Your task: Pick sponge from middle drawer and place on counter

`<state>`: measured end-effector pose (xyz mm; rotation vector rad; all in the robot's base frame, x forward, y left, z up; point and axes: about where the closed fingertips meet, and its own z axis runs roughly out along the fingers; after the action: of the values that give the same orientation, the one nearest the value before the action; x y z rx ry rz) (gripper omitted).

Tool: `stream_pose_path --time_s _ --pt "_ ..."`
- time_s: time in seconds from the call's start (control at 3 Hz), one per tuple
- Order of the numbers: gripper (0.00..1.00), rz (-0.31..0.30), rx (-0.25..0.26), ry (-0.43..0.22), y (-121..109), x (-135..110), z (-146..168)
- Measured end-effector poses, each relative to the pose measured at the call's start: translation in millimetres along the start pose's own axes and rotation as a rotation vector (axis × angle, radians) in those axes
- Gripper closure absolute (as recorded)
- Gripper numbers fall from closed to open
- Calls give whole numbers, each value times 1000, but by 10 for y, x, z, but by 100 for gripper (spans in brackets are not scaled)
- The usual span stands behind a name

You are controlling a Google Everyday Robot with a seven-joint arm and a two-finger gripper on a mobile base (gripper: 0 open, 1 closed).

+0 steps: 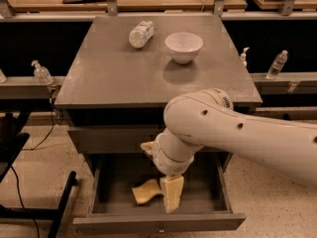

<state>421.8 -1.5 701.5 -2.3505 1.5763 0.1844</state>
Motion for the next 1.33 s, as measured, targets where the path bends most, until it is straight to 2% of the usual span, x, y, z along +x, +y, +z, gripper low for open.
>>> stream_pose_path --time_s 0.33,0.67,1.0,1.33 --pt "0 -4 3 2 -18 -2 32" --pt "0 -51 55 19 -287 -22 431" --pt "0 -105 98 45 -581 -121 1011" --pt "0 -155 134 71 -807 -349 1172"
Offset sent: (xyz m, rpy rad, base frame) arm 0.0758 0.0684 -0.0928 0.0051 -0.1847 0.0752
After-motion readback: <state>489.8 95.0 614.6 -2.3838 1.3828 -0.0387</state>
